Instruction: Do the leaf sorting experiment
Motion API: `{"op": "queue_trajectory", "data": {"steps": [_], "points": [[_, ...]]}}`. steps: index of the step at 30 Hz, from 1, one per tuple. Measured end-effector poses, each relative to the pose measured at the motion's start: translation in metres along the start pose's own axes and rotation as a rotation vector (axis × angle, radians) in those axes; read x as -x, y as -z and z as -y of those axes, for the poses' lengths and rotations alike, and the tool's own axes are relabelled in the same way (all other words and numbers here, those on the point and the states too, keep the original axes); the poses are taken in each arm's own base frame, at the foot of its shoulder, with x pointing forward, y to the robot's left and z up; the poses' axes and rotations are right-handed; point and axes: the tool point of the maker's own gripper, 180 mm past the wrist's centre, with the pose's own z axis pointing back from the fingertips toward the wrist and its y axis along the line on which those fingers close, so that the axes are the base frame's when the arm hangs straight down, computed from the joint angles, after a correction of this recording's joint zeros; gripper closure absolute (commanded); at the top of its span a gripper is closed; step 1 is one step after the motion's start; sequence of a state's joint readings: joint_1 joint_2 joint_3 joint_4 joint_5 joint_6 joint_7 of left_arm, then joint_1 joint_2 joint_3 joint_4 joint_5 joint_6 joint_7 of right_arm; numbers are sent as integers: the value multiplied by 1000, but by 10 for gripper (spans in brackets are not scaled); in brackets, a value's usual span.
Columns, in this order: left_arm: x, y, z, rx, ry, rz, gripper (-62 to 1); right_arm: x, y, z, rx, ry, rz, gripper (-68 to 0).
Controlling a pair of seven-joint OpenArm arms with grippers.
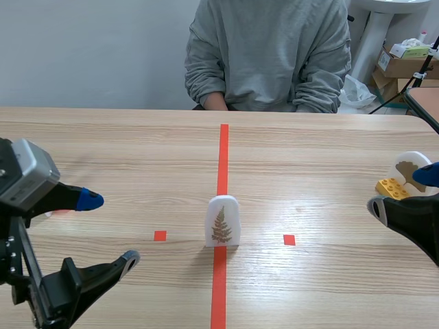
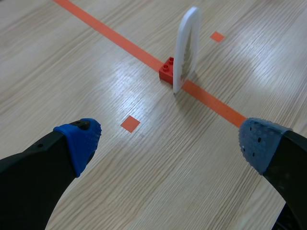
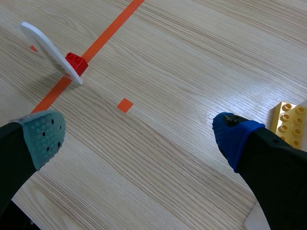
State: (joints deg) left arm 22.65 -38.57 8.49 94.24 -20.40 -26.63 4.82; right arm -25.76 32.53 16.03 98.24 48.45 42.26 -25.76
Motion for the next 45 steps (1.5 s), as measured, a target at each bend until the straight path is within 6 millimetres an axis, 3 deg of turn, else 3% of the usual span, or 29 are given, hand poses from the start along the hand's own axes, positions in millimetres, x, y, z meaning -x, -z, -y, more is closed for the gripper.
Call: {"op": "queue_trajectory", "data": {"steps": [5,13,22,29,37,43,45], "points": [[23,20,-5,33,60,-43,-617,0,0,0,0,0,0,-638],[50,53,7,126,182,-72,-617,0,0,0,0,0,0,-638],[39,96,1,80,145,-6,-617,0,0,0,0,0,0,-638],[33,115,-5,60,118,21,-615,0,0,0,0,0,2,-638],[27,134,11,73,54,53,-615,-2,0,0,0,0,12,-638],[21,147,22,61,43,71,-502,-2,0,0,0,0,12,-638],[21,150,25,56,37,73,-490,-2,0,0,0,0,13,-638]]}}
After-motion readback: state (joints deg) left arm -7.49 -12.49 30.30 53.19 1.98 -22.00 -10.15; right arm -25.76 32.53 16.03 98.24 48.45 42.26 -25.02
